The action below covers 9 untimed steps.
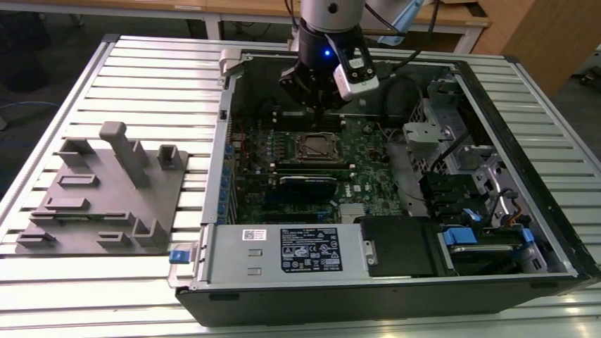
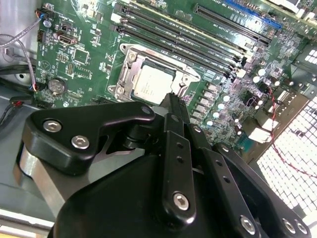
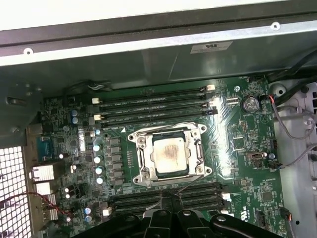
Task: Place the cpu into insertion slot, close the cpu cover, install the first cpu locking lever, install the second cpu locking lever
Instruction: 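Install the second cpu locking lever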
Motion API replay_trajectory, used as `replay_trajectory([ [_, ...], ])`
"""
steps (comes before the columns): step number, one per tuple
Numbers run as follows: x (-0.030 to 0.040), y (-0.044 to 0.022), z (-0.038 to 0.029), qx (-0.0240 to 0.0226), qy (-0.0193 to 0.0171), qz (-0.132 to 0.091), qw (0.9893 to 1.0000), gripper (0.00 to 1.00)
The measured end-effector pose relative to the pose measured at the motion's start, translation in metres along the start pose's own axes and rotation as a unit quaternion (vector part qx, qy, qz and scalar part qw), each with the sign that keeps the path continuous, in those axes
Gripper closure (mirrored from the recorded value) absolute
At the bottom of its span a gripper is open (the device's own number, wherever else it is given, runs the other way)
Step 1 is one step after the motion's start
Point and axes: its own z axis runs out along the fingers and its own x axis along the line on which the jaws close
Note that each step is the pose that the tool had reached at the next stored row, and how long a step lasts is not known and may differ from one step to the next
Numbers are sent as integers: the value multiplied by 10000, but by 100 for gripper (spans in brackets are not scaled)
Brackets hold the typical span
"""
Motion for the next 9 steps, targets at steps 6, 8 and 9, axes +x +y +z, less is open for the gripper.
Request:
replay_trajectory([
  [6, 1, -4, 37, 46, -4, -65, 10000, 90],
  [8, 1, -15, 65, 49, -4, -69, 10000, 90],
  [9, 1, -22, 80, 48, -4, -69, 10000, 90],
])
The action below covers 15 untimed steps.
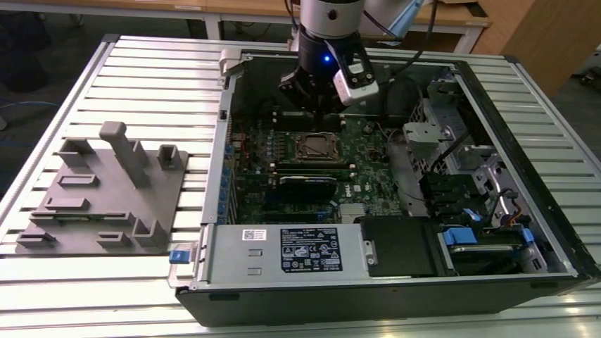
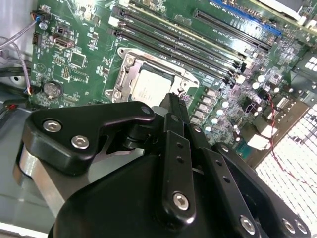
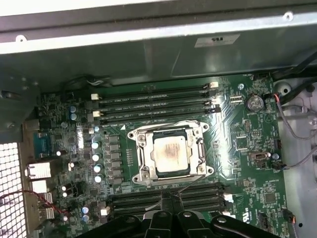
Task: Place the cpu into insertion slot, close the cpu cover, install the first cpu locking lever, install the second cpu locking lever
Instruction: 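Install the second cpu locking lever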
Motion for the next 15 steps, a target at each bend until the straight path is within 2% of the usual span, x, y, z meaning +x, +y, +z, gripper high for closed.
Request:
replay_trajectory([
  [15, 1, -9, 57, 5, 0, -1, 10000, 90],
])
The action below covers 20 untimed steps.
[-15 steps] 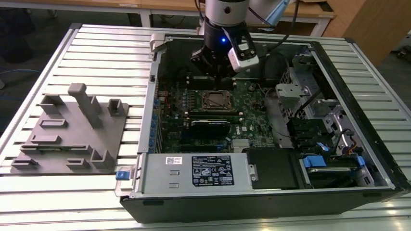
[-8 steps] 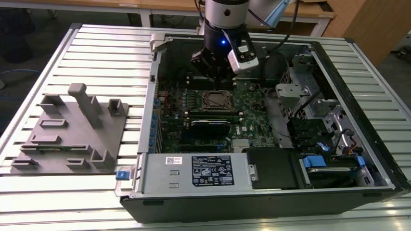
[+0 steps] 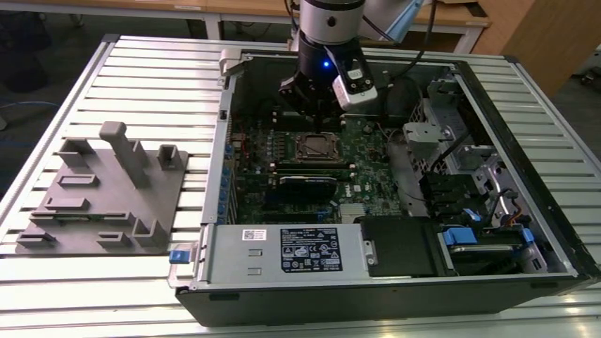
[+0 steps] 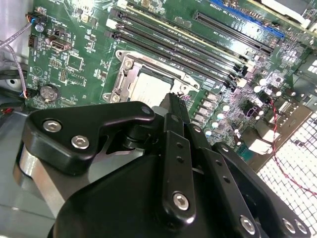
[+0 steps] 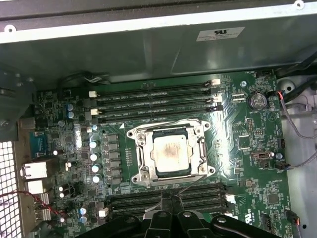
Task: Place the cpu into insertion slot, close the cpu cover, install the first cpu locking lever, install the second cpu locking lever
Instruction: 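Install the second cpu locking lever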
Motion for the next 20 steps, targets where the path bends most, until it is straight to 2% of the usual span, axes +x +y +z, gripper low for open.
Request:
replay_trajectory([
  [4, -1, -4, 3, -3, -1, -16, 10000, 90],
  [12, -3, -16, 32, -10, 4, -256, 9997, 90],
  [16, -3, -16, 33, -13, 4, -266, 9996, 90],
  [20, -3, -26, 72, -14, 4, -267, 9996, 90],
])
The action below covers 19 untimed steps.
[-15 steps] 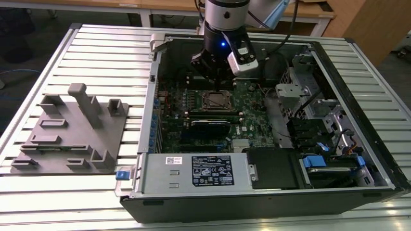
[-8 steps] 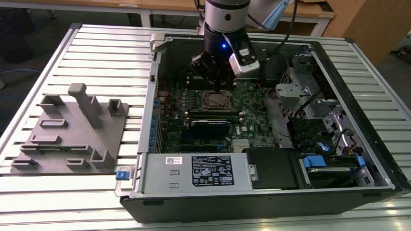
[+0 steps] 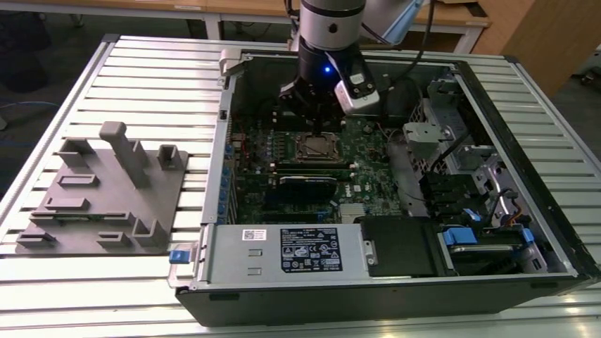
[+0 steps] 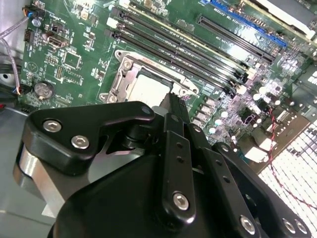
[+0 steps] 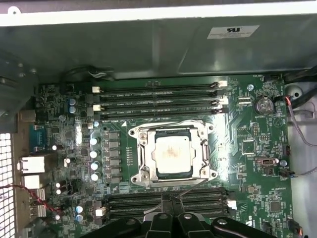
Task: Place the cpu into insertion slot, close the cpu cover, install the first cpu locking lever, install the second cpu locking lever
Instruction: 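Install the second cpu locking lever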
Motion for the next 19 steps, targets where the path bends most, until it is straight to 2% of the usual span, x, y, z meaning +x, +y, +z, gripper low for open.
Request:
replay_trajectory([
  [9, 3, -33, 121, 1, 0, -4, 10000, 90],
  [19, 17, -52, 207, 9, 0, -33, 10000, 90],
])
